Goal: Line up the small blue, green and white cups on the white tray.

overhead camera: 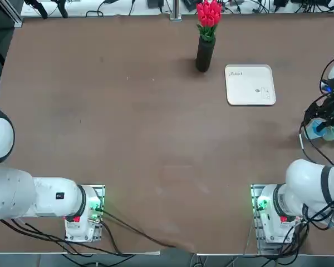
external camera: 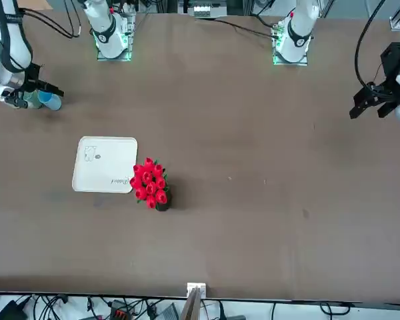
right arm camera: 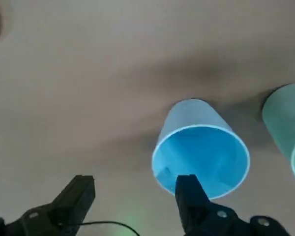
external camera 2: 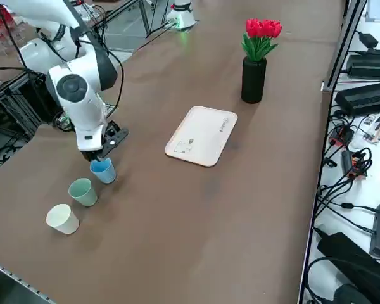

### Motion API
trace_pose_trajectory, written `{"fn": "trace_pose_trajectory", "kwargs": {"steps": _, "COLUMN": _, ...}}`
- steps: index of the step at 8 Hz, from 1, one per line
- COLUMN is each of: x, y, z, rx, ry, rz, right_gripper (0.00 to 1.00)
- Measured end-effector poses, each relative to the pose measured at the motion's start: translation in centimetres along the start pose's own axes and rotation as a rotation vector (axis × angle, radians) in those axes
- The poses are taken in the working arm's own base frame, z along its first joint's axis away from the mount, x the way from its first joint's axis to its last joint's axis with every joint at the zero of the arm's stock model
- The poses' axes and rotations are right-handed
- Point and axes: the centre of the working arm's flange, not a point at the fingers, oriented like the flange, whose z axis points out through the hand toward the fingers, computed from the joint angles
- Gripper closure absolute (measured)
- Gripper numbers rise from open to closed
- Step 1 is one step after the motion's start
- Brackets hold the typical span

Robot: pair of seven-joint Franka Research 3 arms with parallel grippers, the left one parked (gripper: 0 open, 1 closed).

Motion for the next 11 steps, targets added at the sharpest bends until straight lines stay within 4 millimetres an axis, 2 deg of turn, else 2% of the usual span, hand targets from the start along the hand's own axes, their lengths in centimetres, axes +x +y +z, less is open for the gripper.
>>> {"fn": "trace_pose_trajectory", "kwargs": {"steps": 2, "x": 0.7, "y": 0.4, "z": 1.1, "rx": -0.005, "ry": 0.021, "rz": 0.003, "right_gripper": 0.04}}
{"fn": "trace_pose_trajectory", "kwargs": {"steps": 3, "x": 1.0, "y": 0.5, "z": 1.9, "rx": -0.003, "ry": 0.019, "rz": 0.001, "right_gripper": 0.1}}
{"fn": "trace_pose_trajectory", "kwargs": {"steps": 5, "x": 1.2, "y": 0.6, "z": 2.5, "rx": -0.001, "ry": 0.015, "rz": 0.002, "right_gripper": 0.5}}
{"fn": "trace_pose_trajectory", "kwargs": {"steps": 7, "x": 1.4, "y": 0.8, "z": 2.0, "rx": -0.005, "ry": 0.025, "rz": 0.004, "right_gripper": 0.88}}
{"fn": "trace_pose_trajectory", "kwargs": {"steps": 8, "x": 1.4, "y": 1.0, "z": 1.3, "rx": -0.012, "ry": 0.033, "rz": 0.006, "right_gripper": 0.94}}
{"fn": "trace_pose_trajectory", "kwargs": {"steps": 10, "x": 1.3, "y": 0.7, "z": 0.7, "rx": -0.008, "ry": 0.015, "rz": 0.0, "right_gripper": 0.94}}
{"fn": "trace_pose_trajectory", "kwargs": {"steps": 11, "x": 1.5, "y": 0.3, "z": -0.2, "rx": -0.004, "ry": -0.006, "rz": -0.009, "right_gripper": 0.94}}
